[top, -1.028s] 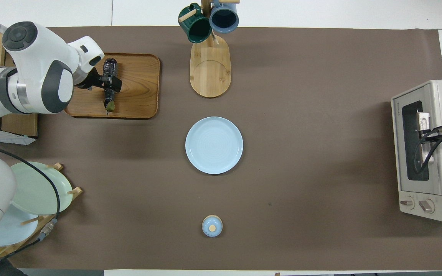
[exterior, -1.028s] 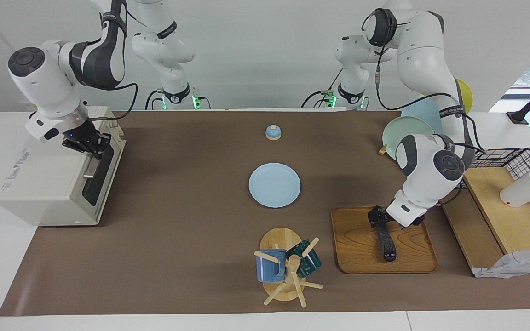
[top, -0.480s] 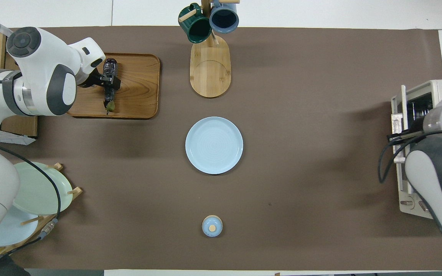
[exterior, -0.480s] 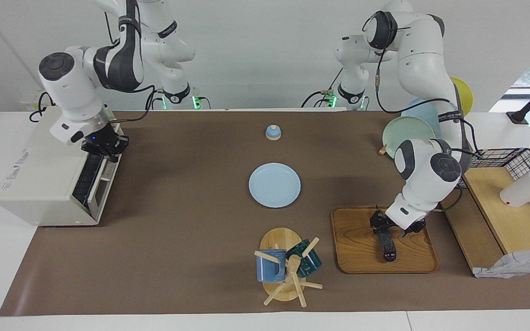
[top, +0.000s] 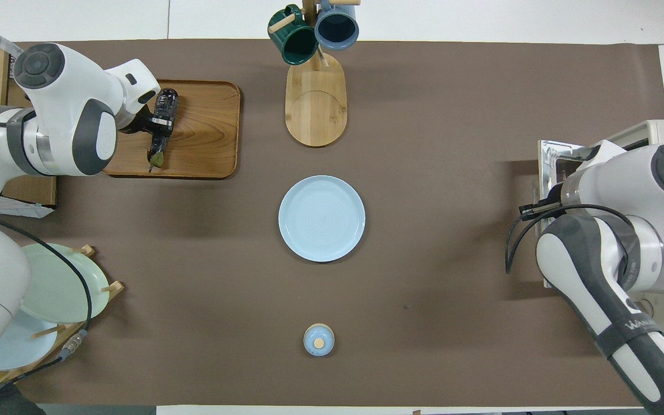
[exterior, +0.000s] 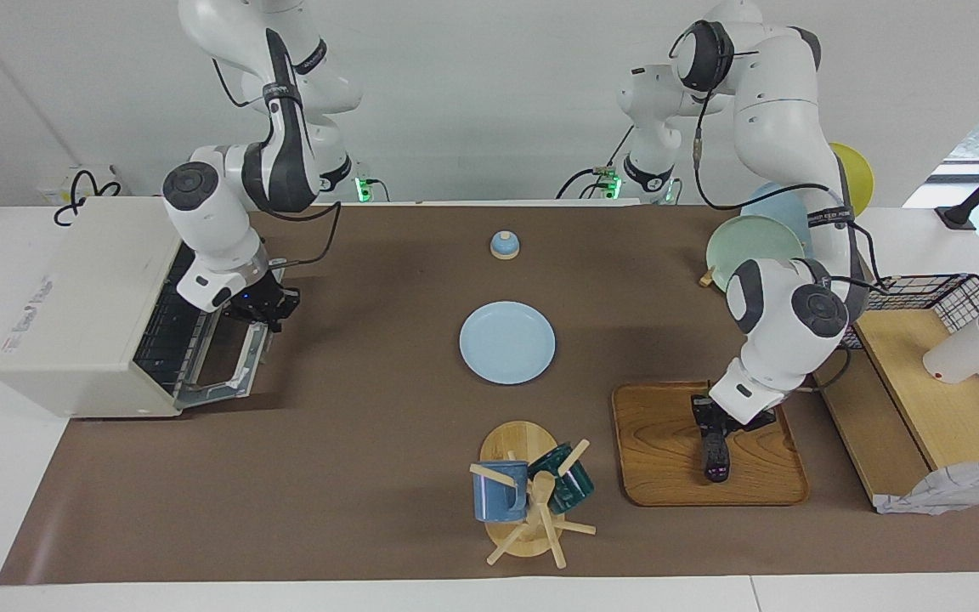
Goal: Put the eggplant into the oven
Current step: 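Carry the eggplant with the left gripper while the right gripper opens the oven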
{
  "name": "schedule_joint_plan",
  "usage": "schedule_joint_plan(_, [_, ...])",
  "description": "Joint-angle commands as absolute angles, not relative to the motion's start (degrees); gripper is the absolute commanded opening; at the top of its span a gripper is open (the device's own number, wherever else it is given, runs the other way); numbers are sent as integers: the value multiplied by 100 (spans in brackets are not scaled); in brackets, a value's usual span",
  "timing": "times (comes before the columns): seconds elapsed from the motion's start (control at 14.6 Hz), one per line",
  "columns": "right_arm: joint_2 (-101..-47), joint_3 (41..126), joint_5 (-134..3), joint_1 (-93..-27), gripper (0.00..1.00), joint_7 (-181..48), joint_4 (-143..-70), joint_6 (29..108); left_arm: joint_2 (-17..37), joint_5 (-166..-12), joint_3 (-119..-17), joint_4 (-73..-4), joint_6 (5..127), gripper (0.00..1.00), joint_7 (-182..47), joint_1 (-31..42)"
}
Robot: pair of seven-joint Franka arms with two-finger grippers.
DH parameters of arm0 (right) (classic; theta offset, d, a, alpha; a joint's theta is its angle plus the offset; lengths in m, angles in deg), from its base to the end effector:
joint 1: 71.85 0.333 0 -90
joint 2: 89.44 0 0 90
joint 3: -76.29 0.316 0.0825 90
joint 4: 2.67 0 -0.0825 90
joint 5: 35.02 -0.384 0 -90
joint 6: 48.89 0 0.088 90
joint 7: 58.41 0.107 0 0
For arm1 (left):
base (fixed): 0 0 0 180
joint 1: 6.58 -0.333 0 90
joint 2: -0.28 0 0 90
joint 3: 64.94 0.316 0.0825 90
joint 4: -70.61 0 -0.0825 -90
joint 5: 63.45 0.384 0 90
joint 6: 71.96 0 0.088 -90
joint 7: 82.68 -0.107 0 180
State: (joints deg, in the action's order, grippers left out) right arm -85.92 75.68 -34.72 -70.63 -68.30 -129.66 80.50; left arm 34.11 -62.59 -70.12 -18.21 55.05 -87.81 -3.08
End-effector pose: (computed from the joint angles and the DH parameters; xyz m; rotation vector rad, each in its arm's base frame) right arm 0.5332 0.0056 0.3479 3.1247 0.2924 -0.0312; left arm 0.7016 -0.0967 0.3132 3.0786 -0.3593 0.1198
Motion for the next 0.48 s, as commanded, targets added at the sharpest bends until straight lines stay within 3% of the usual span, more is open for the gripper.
schedule_joint_plan(0.0, [-8198,7462,-3449,-7212,0,-6887,-12941,8558,3368,-6168,-7038,-1817,5417,0,-8804,-333])
schedule_joint_plan(0.14, [-7987,7462,-3589,-7203,0,-6869,-12932,8715,3289,-6361,-7073,-1641,5084,0,-8769,-307])
schedule_joint_plan(0.41, [-7934,7664,-3757,-7185,0,-6535,-12713,8498,2482,-7074,-7056,-1684,4153,0,-8603,-298])
